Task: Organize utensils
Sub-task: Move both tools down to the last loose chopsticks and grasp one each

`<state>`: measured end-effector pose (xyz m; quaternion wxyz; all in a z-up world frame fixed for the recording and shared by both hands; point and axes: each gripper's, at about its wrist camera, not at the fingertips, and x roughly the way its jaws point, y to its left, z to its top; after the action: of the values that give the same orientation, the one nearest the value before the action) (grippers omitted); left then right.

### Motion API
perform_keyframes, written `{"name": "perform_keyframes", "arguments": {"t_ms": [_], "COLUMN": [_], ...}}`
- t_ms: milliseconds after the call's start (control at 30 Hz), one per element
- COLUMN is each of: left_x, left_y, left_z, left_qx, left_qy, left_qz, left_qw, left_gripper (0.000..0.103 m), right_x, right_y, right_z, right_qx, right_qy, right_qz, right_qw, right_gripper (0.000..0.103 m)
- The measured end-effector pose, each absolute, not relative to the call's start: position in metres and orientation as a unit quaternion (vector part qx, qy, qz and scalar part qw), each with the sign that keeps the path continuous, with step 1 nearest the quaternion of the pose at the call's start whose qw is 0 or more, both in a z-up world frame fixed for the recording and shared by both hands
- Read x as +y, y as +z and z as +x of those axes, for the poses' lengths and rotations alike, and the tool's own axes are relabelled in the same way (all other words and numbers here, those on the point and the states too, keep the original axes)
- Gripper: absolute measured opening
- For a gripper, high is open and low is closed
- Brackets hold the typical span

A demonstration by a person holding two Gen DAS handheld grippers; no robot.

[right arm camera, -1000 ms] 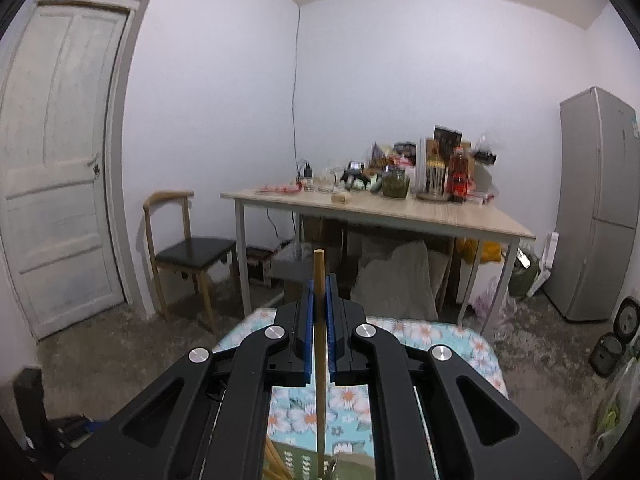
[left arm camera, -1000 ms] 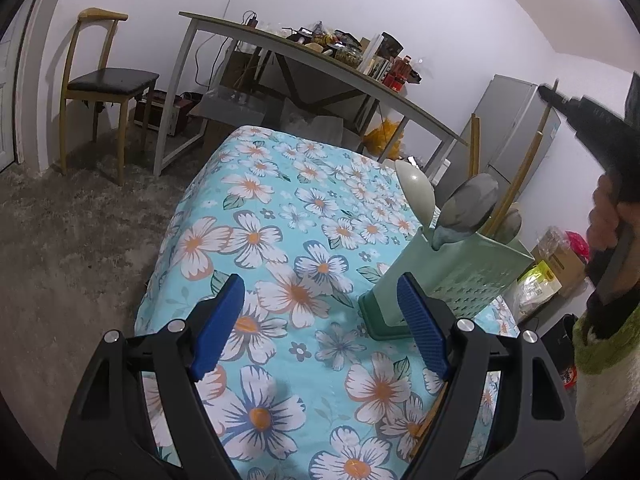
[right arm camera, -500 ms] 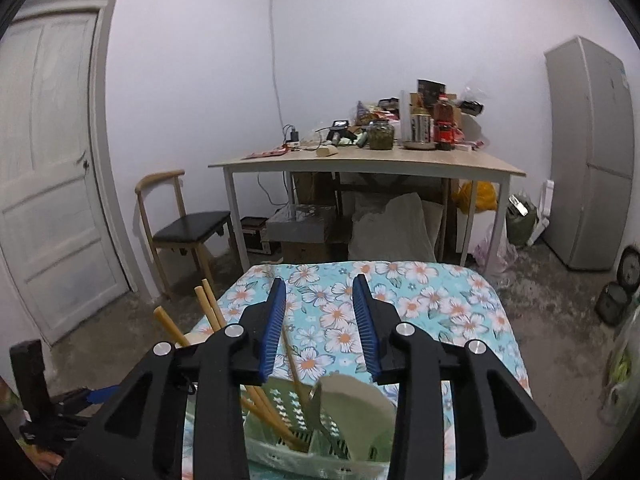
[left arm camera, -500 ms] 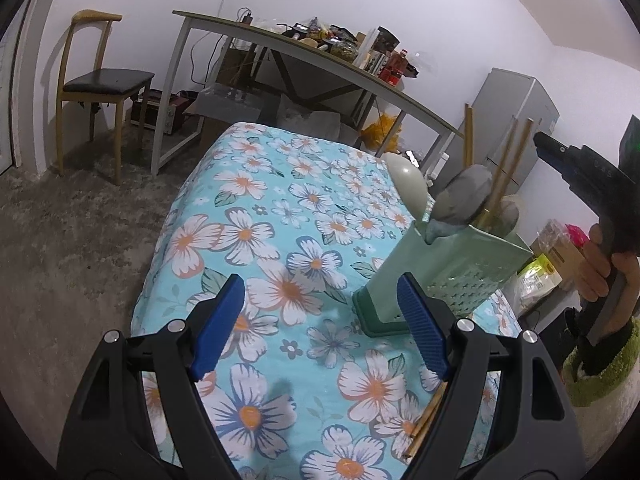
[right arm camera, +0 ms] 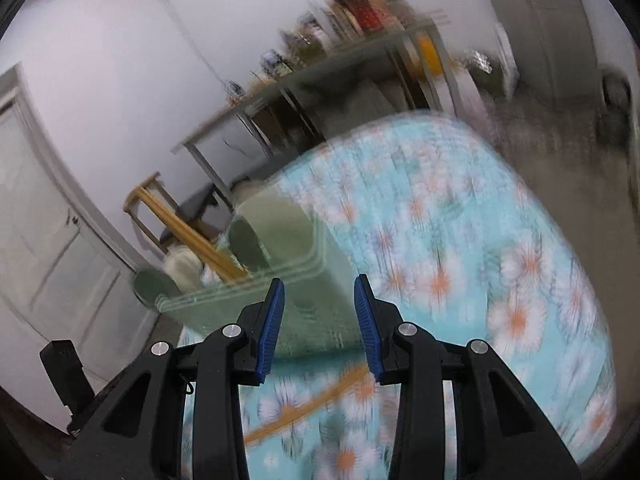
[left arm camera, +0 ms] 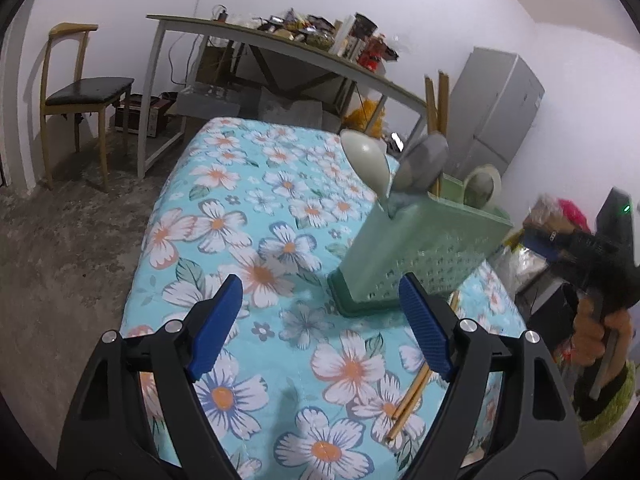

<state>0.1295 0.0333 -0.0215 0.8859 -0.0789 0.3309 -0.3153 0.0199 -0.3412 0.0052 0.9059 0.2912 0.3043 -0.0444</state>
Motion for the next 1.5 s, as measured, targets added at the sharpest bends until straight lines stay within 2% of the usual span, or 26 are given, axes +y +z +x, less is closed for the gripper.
{"name": "perform_keyframes", "arguments": {"t_ms": [167,500,600,1067,1500], "left_x": [0.023,0.017,0.017,0.009,-0.012], "left_y": [-0.029,-0.033,-0.033,-0.031,-0.028], "left_z": [0.123,0.112,0.112,0.109,0.102], "left_qx": [0.354,0.370,0.371,0.374,0.376], "left_qy": [-0.323,-0.339,-0.340,-0.341,-0.348], "left_qz": [-0.047,-0.038,-0.041,-0.030,0.005], "left_qw": [0.877,0.864,0.863,0.862,0.859], "left_gripper": [0.079,0.079,0.079,0.079,0.079], "right_x": [-0.344,-0.337,-0.339,-0.346,-0.356], "right_y": [-0.067,-0.130,-0.137,-0.141,-0.132], "right_z": [0.010,0.027,0.030,0.050,0.024], "right_qx": [0.366,0.390,0.380,0.362,0.367], "right_qy": [-0.026,-0.018,-0.021,-0.013,-0.008], "right_qz": [0.413,0.519,0.531,0.551,0.532], "right_qw": [0.833,0.761,0.757,0.752,0.763], "right_gripper": [0.035,0.015,0.011,0.010,0.010]}}
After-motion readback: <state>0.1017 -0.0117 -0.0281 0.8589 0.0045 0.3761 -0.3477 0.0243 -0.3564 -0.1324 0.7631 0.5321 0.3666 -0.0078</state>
